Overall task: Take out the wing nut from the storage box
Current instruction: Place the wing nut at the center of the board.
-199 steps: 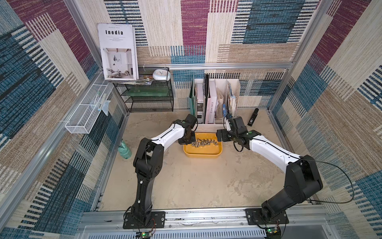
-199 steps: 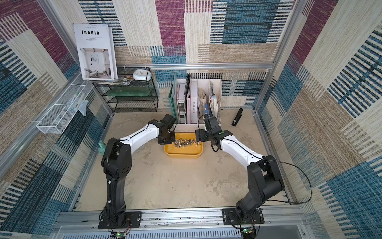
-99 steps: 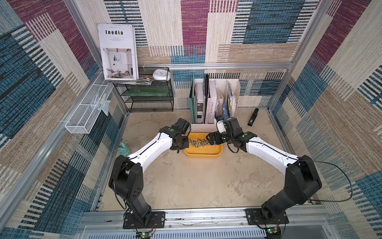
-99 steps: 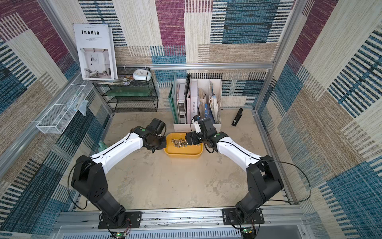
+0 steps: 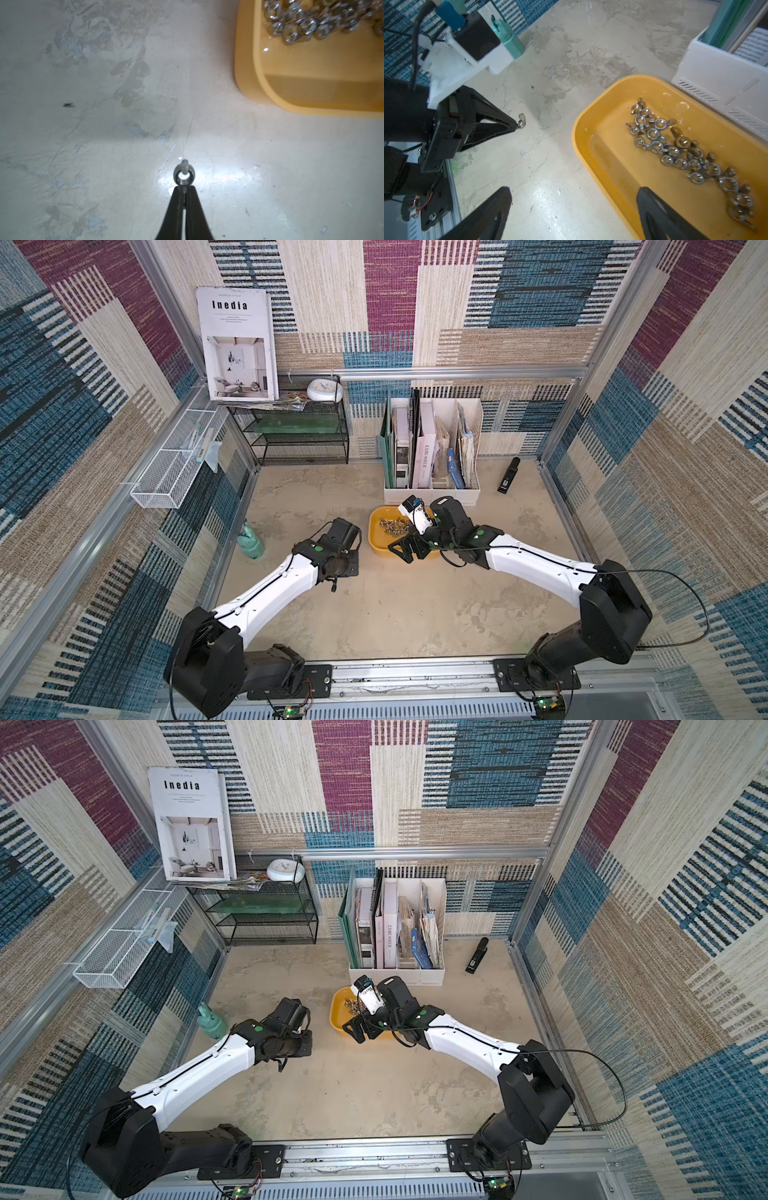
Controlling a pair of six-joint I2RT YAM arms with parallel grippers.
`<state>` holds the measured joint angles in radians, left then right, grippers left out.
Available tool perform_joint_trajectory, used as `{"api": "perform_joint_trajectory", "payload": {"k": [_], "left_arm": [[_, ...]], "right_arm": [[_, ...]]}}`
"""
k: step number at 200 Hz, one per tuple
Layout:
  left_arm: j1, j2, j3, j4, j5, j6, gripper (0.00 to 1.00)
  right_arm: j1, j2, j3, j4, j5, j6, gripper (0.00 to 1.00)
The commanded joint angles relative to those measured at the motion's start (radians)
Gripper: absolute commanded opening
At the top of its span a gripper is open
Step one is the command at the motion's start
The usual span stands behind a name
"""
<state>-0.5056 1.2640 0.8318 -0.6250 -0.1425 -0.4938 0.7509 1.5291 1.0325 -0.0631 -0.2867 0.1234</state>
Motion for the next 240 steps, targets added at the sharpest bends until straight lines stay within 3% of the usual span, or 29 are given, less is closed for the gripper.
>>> {"api": "perform_joint_trajectory", "payload": {"k": [1,33,90,103,215,240], "left_arm": [[0.001,-0.044,-0.055,0.065,-0.047,0.023,0.00],[-0.001,-0.028,-0.083,0.080,-0.009,0.063,0.00],[-0.001,0.127,-0.055,0.078,-0.004,0.099,0.00],[0.000,0.132,-0.054,0.063,-0.041,0.090,0.00],[-0.005,0.196,-0.062,0.078,0.038,0.075,0.00],[-0.011,0.193,-0.065,0.073,0.044,0.072,0.10]], "right_arm": [[0.019,0.000,0.006,0.030,-0.069,-0.040,0.99],[0.048,0.009,0.009,0.037,-0.117,-0.041,0.99],[0.079,0.032,0.024,0.008,-0.118,-0.050,0.99],[0.080,0.023,0.012,0.012,-0.110,-0.054,0.99],[0.083,-0.005,-0.021,0.000,-0.061,-0.063,0.99],[0.080,-0.006,-0.022,0.000,-0.052,-0.061,0.99]]}}
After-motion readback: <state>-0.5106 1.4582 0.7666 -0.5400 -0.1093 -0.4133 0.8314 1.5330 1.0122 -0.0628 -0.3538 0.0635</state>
